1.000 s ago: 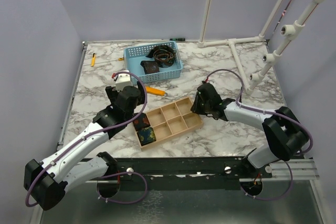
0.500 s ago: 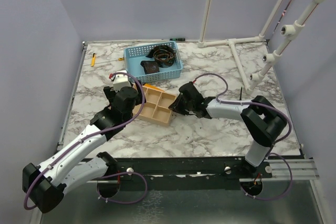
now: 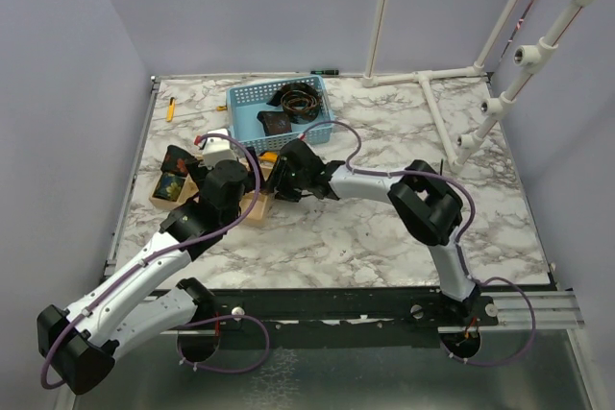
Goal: Roll the ties
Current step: Move the storage box to the center of the board.
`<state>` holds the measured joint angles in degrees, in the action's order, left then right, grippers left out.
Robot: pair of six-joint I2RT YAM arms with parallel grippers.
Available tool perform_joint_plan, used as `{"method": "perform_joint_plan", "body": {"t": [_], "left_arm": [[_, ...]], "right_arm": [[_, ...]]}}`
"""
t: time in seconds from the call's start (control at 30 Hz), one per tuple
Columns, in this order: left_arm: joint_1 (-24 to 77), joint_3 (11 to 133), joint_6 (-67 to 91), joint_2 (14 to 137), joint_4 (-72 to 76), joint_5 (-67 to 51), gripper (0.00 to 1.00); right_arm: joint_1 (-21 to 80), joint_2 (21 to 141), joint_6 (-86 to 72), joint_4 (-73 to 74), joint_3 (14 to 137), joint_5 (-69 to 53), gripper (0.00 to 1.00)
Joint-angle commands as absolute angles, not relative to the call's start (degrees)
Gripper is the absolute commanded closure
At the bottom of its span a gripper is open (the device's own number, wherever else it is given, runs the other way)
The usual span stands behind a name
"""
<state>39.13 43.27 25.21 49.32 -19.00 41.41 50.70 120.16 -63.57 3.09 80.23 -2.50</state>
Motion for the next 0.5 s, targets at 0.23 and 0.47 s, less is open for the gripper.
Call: {"method": "perform_joint_plan", "body": {"t": [0.23,0.47], "left_arm": [[39.5,44.2,25.5,46.3,-19.2,41.4,0.01],[39.5,43.4,25.6,45.2,-18.6,42.1,0.01]], "right_arm": [[47.9,106.4,-40.7,14.7,78.0,2.2,0.18],[38.2,114.1,-22.7,18.0,98.4,4.9,0.22]]}}
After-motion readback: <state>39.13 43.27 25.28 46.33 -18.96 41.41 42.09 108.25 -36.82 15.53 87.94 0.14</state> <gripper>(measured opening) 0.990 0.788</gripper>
